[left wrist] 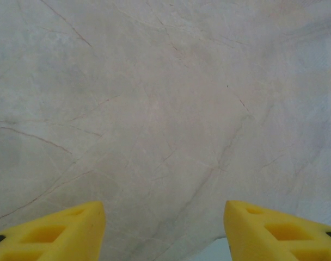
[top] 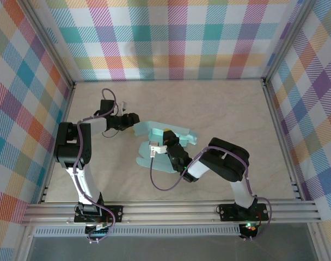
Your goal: Fold the paper box
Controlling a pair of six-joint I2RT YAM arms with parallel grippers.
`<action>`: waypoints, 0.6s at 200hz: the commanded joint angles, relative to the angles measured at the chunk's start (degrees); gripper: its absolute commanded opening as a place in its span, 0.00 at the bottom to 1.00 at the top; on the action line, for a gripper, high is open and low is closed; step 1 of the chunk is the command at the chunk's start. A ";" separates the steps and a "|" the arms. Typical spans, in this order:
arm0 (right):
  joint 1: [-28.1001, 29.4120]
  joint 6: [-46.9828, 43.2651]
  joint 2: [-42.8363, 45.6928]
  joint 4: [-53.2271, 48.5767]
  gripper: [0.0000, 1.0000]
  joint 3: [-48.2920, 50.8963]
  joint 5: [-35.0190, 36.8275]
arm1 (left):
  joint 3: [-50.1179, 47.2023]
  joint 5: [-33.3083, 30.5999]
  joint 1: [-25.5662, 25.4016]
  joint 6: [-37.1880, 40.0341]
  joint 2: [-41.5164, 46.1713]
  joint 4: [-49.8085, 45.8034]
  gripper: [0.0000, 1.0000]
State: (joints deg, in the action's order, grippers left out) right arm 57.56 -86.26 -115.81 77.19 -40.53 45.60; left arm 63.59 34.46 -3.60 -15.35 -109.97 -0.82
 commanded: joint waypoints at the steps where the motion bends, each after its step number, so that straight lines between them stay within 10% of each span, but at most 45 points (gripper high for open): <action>1: 0.12 -0.19 -0.83 3.41 0.00 -0.73 0.51 | 1.93 2.17 -1.19 1.19 -1.25 -2.73 0.58; 120: -0.40 1.97 -0.47 1.50 0.00 -0.61 0.57 | -8.68 5.16 -4.36 2.54 6.85 3.25 0.44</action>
State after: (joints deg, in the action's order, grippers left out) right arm 57.45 -86.17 -115.81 77.10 -40.53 45.58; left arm 57.93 37.54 -6.83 -14.06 -108.09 -1.17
